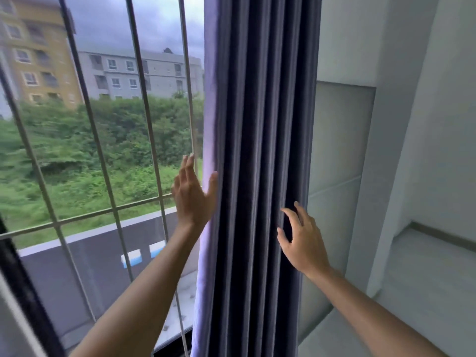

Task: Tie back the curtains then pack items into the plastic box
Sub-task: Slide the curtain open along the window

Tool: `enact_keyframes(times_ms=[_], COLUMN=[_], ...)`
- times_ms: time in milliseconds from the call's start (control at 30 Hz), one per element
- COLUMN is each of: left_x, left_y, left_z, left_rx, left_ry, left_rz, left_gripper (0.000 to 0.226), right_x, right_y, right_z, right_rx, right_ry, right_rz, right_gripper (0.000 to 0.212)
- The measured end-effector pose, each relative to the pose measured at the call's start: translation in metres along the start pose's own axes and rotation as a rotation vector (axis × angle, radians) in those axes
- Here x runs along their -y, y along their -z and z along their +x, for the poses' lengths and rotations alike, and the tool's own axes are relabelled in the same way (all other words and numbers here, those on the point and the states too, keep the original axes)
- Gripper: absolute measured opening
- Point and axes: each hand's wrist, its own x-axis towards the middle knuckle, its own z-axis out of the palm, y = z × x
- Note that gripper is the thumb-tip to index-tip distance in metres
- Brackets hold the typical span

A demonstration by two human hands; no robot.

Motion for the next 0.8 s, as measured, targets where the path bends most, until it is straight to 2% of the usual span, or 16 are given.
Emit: enact_keyframes(times_ms=[100,200,333,400,467,533,667,800], left_x=[-0.022,-0.036,-0.032,-0.028,-0.027,-0.024,-0.023,-0.024], left_y=[-0.023,-0.046,-0.067,-0.071,-0.07,-0.07,-0.066,-0.059], left_z=[0.0,0.0,0.0,-0.002,-0.004,-0.01,-0.024,-0.024], left_rx=[0.007,0.083,0.154,0.132,0.104,0.112,0.148,0.218], left_ry=[-0.031,-0.008,0.157,0.285,0.402,0.407,0.323,0.265], left_rz=[0.051,0.205,0.333,0.281,0.213,0.233,0.289,0.222], left_gripper=[0.069,0.082,0.092,0.081,0.056,0.037,0.034,0.033], right_x=[-0.027,-0.054,-0.08,-0.087,-0.09,-0.092,-0.079,-0.044], right_y=[0.013,0.029,0.047,0.049,0.048,0.042,0.024,0.015], right_z=[0.001,0.009,0.018,0.018,0.017,0.018,0.027,0.063], right_rx=[0.038,0.057,0.066,0.075,0.087,0.109,0.151,0.234], right_ry=[0.032,0.043,0.06,0.042,0.047,0.073,0.13,0.143], right_rz=[-0.013,-0.007,0.009,0.026,0.049,0.077,0.154,0.35], right_gripper=[0.049,0.05,0.05,0.05,0.05,0.051,0.052,0.06])
